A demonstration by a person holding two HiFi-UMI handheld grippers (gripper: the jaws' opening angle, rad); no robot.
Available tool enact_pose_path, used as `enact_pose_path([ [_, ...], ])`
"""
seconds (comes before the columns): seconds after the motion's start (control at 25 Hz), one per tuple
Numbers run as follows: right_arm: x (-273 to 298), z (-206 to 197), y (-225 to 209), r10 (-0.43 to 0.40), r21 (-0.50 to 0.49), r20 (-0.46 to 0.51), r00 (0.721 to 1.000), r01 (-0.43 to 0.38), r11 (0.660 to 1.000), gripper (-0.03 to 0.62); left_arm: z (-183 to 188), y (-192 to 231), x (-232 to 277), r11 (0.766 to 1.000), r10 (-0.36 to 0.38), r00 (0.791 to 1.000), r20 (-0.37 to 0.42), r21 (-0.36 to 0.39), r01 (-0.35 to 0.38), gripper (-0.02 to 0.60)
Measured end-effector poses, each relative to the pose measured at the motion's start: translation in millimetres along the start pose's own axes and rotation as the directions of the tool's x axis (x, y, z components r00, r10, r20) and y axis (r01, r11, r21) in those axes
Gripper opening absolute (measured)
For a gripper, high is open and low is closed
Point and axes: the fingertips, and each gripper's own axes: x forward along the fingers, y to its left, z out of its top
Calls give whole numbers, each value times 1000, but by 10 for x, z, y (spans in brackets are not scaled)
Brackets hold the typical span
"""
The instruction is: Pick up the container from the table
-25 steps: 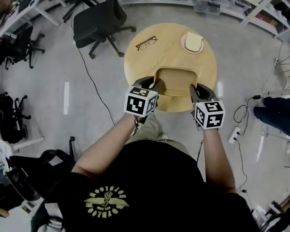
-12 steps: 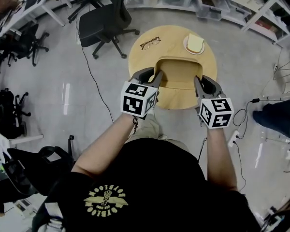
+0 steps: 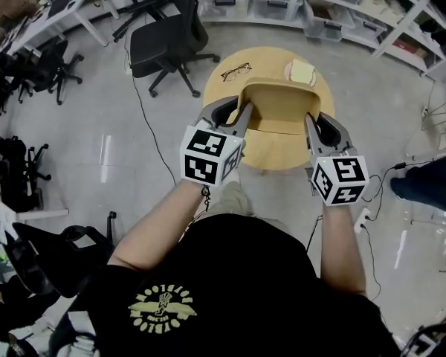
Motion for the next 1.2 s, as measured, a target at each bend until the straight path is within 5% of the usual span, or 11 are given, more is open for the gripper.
enact_pose_path([
  [0.52, -386, 509, 75, -11, -39, 111, 994, 16, 999, 63, 589, -191, -364, 994, 12, 989, 148, 103, -28, 70],
  [1.2, -627, 465, 146, -8, -30, 127, 992, 12, 999, 64, 611, -375, -562, 992, 19, 987, 159, 119, -38, 67],
])
